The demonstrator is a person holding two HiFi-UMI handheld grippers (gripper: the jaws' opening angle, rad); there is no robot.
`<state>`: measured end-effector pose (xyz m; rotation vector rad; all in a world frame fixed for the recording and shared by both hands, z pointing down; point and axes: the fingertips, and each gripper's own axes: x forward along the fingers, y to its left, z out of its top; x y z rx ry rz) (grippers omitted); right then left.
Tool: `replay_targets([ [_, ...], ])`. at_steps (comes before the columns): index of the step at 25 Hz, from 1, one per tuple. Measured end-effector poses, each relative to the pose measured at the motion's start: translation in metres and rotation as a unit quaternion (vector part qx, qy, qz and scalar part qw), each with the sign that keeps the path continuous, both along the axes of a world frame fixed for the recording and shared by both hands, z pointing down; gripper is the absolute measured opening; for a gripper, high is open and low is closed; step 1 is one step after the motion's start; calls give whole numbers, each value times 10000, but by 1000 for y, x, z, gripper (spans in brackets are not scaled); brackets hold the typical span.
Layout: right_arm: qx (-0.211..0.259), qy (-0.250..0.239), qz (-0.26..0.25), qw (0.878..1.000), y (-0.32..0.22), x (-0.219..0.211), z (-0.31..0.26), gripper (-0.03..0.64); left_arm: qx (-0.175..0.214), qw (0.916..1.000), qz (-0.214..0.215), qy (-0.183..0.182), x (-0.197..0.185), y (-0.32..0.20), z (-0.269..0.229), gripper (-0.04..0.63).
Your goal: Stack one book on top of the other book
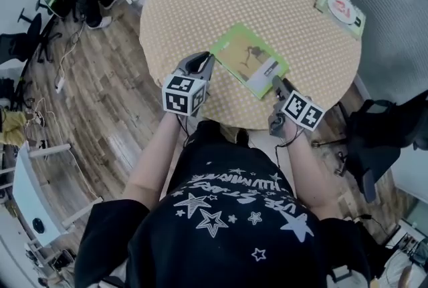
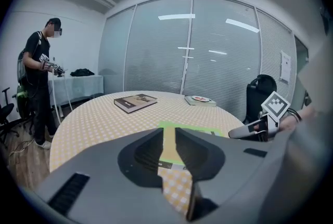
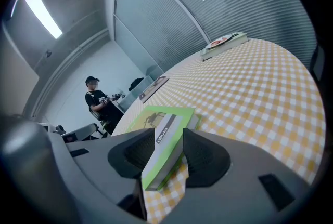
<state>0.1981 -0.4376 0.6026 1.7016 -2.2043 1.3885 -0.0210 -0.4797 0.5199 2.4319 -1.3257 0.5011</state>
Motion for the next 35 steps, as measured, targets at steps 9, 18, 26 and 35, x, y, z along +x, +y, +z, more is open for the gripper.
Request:
replay_targets([
  [9, -421, 88, 840, 9955, -6, 4, 18, 153, -1024, 9877, 1174, -150, 13, -48, 61, 301],
  [18, -725, 189, 1268, 9891, -1, 0, 29, 152, -1719, 9630, 2075, -82, 34, -67, 92, 330],
  [26, -808, 158, 1398, 9867, -5, -7, 28, 115, -2080, 9496, 2345, 58, 42, -58, 108, 328],
  [35, -414, 286, 1510, 9873, -15, -1, 7, 115, -2185, 9485, 2261, 390, 27, -56, 97, 233],
])
